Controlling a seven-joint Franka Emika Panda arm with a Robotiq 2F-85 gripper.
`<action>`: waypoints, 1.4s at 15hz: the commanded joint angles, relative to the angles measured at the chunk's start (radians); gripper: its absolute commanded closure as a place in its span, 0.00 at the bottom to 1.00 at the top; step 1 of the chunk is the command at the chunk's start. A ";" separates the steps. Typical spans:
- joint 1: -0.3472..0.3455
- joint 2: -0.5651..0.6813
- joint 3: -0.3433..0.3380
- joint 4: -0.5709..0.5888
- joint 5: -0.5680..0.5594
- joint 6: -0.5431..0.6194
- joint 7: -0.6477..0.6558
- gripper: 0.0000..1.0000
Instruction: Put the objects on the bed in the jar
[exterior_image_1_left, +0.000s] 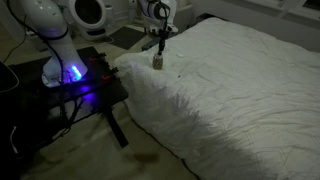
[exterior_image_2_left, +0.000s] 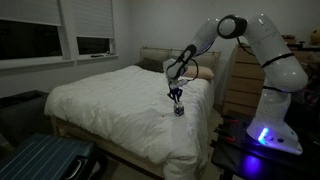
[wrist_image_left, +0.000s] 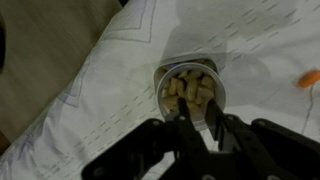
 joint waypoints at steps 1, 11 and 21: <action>-0.011 -0.009 0.009 -0.012 0.025 0.019 -0.044 0.89; -0.025 -0.043 0.010 -0.002 0.044 -0.067 -0.089 1.00; -0.039 -0.109 -0.050 0.023 0.015 -0.113 0.009 1.00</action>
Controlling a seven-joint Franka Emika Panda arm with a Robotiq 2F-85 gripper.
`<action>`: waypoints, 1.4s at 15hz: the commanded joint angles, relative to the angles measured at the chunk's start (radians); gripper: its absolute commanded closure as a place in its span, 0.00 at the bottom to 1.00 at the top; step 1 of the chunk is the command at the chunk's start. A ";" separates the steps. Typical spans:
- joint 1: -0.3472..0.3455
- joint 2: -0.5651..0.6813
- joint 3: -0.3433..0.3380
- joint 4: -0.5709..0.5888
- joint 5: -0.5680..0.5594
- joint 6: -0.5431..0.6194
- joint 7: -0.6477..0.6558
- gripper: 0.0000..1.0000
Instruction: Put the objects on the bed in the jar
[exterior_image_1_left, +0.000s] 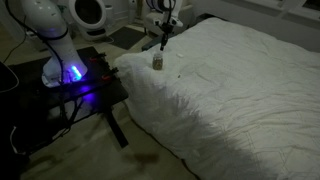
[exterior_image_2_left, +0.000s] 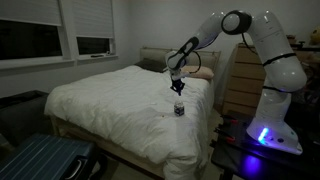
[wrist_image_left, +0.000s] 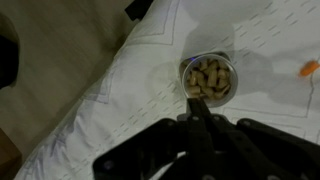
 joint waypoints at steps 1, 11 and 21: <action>-0.010 -0.029 -0.037 -0.017 -0.017 0.067 0.060 1.00; -0.042 0.099 -0.134 -0.002 -0.051 0.334 0.128 1.00; -0.072 0.282 -0.140 0.106 -0.005 0.449 0.102 0.50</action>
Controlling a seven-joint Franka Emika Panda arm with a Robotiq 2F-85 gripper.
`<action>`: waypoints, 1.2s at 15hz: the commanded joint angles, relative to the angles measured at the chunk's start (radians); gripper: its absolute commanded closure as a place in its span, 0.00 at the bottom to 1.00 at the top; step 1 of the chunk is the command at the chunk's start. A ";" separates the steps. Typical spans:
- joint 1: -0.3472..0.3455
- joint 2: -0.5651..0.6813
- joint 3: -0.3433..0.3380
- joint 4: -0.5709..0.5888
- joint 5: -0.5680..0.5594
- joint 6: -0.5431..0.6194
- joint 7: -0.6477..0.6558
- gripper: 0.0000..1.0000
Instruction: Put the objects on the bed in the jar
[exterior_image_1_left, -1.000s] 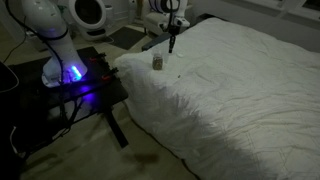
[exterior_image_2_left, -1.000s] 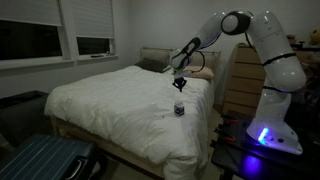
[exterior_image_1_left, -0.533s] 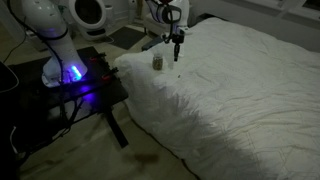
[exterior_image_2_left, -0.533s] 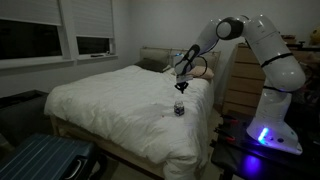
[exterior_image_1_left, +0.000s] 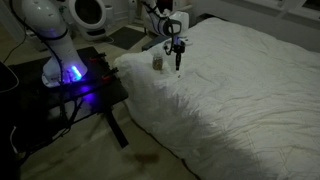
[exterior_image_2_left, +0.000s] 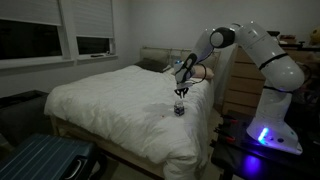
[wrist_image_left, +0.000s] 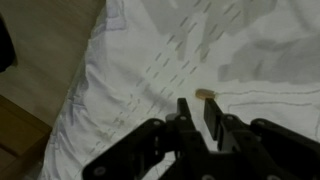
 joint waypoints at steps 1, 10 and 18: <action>-0.001 0.061 -0.004 0.068 0.028 0.019 -0.004 0.44; -0.009 0.180 0.009 0.187 0.067 0.030 -0.019 0.00; -0.015 0.213 0.003 0.209 0.097 0.026 -0.017 0.37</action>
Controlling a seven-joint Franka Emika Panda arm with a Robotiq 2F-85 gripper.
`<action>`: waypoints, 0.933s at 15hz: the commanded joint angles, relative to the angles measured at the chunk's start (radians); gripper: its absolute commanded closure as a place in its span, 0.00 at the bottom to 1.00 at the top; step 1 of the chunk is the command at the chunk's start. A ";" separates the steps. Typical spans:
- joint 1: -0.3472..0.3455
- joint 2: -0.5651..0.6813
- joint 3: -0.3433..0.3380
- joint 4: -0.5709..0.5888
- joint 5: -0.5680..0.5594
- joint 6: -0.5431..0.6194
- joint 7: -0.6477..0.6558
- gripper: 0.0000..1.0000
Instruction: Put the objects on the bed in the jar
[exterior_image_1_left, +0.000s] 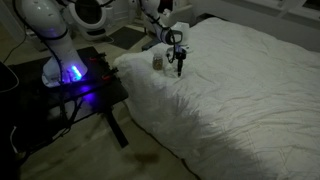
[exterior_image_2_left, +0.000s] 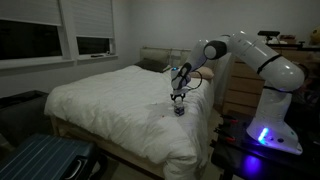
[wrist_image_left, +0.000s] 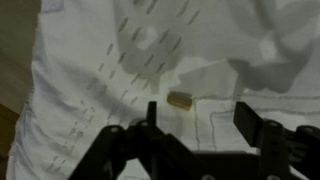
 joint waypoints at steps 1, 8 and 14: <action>-0.013 0.010 -0.001 0.020 0.028 -0.006 -0.016 0.41; -0.041 0.025 0.010 0.033 0.054 -0.014 -0.022 0.41; -0.047 0.044 0.011 0.047 0.069 -0.016 -0.022 0.79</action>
